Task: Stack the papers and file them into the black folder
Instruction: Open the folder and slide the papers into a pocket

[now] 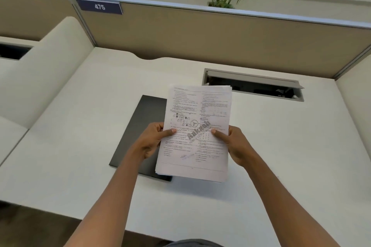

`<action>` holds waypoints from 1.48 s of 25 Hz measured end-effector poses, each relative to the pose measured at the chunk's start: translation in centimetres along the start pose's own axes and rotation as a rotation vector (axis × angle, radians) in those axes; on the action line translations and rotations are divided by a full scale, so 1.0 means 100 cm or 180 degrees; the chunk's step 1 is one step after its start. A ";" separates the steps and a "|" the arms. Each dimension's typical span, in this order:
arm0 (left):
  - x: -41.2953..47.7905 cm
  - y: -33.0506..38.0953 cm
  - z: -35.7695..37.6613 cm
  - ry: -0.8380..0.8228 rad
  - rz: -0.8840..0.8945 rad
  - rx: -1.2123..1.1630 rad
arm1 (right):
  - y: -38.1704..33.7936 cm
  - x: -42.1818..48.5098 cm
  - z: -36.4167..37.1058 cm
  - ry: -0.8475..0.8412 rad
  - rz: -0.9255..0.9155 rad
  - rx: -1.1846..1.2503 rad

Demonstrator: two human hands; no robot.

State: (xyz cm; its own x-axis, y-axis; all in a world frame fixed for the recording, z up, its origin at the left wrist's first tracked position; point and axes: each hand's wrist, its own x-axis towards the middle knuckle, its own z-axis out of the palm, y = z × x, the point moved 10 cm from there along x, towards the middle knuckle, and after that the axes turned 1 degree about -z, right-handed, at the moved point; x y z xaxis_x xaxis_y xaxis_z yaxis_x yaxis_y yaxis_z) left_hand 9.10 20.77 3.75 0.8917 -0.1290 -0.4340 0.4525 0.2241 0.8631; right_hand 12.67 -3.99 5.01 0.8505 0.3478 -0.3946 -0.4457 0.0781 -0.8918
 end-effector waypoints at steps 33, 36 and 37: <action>-0.016 0.033 0.012 0.1869 0.0075 0.4452 | 0.029 -0.043 -0.059 0.0787 0.0530 0.0376; -0.027 0.056 0.019 0.2046 0.0290 0.4321 | 0.010 -0.044 -0.057 0.0767 0.0525 0.0359; -0.030 0.062 0.021 0.2078 0.0351 0.4259 | 0.002 -0.046 -0.058 0.0776 0.0513 0.0351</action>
State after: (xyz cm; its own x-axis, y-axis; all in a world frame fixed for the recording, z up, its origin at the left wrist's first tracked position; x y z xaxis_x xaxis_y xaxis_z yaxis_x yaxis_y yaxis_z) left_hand 9.19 20.49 11.00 0.9320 0.3542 -0.0766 0.3587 -0.8721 0.3328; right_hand 10.31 -10.94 5.33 0.8024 0.1305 -0.5823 -0.5965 0.1455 -0.7893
